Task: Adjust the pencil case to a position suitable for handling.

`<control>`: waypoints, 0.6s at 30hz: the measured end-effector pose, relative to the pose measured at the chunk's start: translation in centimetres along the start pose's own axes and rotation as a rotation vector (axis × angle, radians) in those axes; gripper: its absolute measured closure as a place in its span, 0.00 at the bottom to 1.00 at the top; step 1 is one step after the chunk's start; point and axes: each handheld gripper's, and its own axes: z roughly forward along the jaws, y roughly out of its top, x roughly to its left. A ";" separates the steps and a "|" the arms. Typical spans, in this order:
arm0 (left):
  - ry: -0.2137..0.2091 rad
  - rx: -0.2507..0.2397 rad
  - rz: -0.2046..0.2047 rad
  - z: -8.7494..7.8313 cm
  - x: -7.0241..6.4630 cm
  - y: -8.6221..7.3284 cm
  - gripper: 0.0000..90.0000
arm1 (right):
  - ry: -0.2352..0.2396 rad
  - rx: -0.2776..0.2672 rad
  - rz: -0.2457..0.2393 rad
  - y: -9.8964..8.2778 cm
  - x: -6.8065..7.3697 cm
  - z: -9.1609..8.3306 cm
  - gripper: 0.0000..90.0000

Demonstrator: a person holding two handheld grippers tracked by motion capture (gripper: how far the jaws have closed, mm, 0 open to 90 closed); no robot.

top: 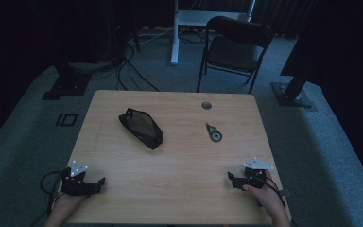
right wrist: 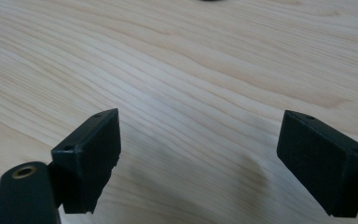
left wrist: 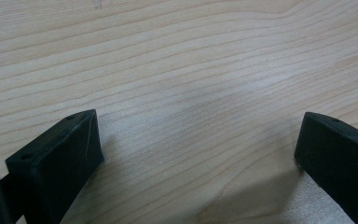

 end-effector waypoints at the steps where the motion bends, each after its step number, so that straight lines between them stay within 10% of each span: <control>1: 0.000 0.000 0.000 0.0 0.0 0.0 0.01 | 0.005 0.000 -0.007 0.2 0.3 0.1 0.15; 18: 0.000 0.000 0.000 0.0 0.0 0.0 0.01 | 0.048 -0.029 -0.070 2.7 2.9 1.8 0.15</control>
